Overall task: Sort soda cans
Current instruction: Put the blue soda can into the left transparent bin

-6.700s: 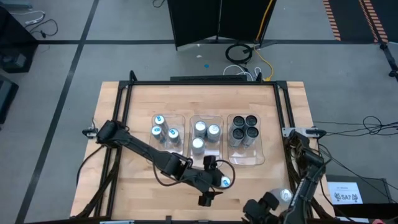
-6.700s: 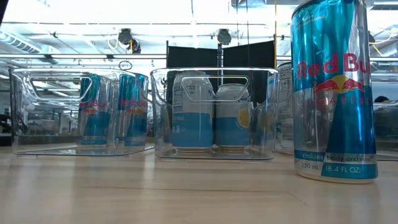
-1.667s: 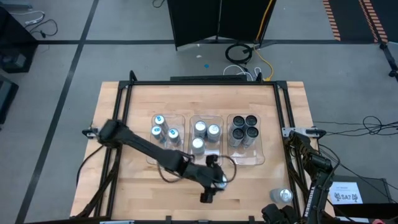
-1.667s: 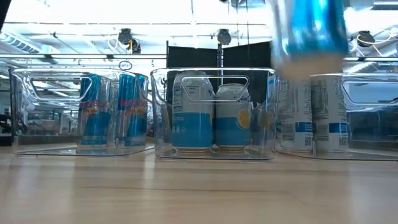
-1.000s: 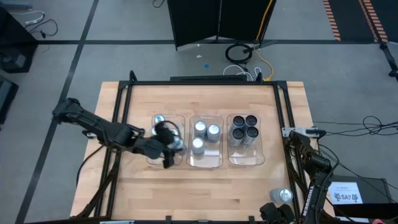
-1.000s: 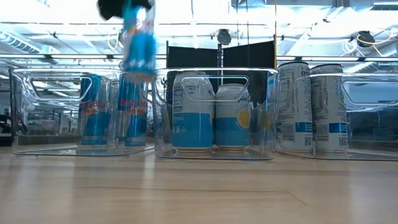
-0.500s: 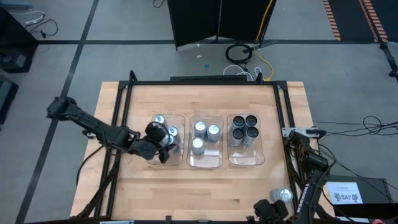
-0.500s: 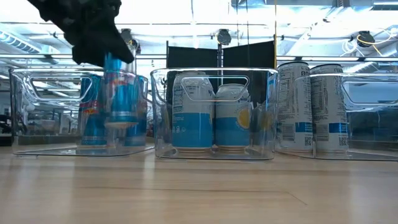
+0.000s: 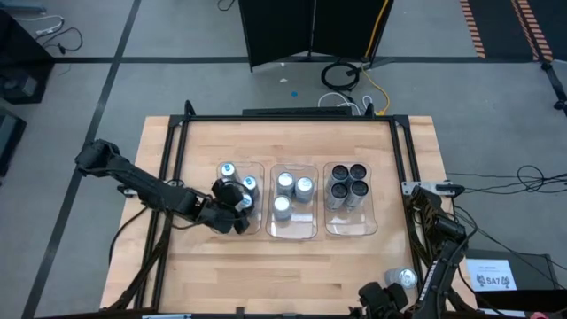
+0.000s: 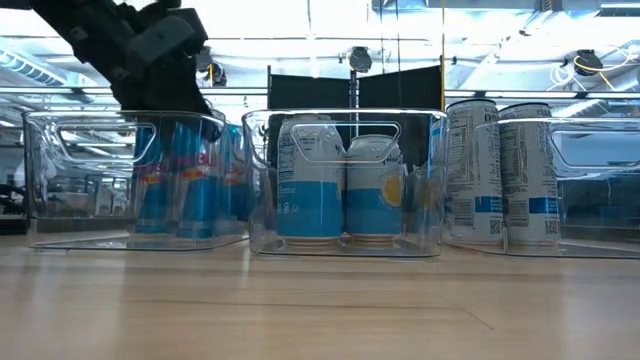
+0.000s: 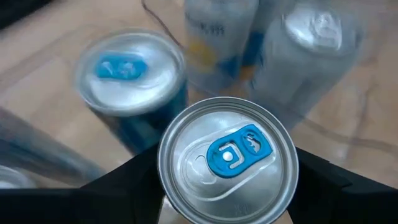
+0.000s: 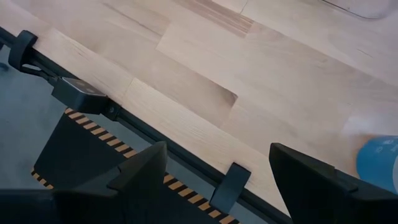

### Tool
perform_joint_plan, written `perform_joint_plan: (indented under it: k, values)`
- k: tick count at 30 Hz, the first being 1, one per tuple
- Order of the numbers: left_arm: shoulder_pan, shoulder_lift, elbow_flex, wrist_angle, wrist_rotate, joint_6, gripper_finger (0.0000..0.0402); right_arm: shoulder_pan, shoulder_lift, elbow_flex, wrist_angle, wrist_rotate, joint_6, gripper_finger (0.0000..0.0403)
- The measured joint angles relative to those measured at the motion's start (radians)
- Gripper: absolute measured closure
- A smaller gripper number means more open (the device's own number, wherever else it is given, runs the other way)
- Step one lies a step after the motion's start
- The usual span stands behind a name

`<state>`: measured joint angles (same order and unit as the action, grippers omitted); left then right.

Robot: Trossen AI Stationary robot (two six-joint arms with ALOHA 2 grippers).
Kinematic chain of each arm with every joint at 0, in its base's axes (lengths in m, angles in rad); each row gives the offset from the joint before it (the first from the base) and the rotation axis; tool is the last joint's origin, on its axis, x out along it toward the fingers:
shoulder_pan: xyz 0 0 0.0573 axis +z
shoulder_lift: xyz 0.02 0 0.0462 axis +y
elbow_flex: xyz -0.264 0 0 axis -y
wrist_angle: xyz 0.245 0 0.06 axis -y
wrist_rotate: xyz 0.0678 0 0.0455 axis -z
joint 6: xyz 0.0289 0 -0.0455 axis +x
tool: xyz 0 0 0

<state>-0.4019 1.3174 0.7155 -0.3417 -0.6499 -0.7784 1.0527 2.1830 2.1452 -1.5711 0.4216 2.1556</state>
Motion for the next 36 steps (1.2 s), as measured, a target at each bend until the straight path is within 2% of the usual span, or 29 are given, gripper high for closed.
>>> perform_joint_plan:
  k: [6, 17, 28, 36]
  values:
    - [-0.013, 0.009, -0.001, 0.015, -0.006, 0.0, 0.0138, 0.0, 0.0, 0.0, 0.0, 0.0, -0.002, 0.0126]
    - [0.052, 0.009, -0.001, 0.018, -0.063, 0.055, 0.0138, 0.0, 0.0, 0.0, 0.0, 0.0, -0.029, 0.0126]
    - [0.077, 0.008, -0.001, 0.022, -0.067, 0.053, 0.0138, 0.0, 0.0, 0.0, 0.0, 0.0, -0.029, 0.0126]
    - [0.077, 0.008, -0.001, 0.022, -0.031, 0.052, 0.0138, 0.0, 0.0, 0.0, 0.0, 0.0, -0.029, 0.0126]
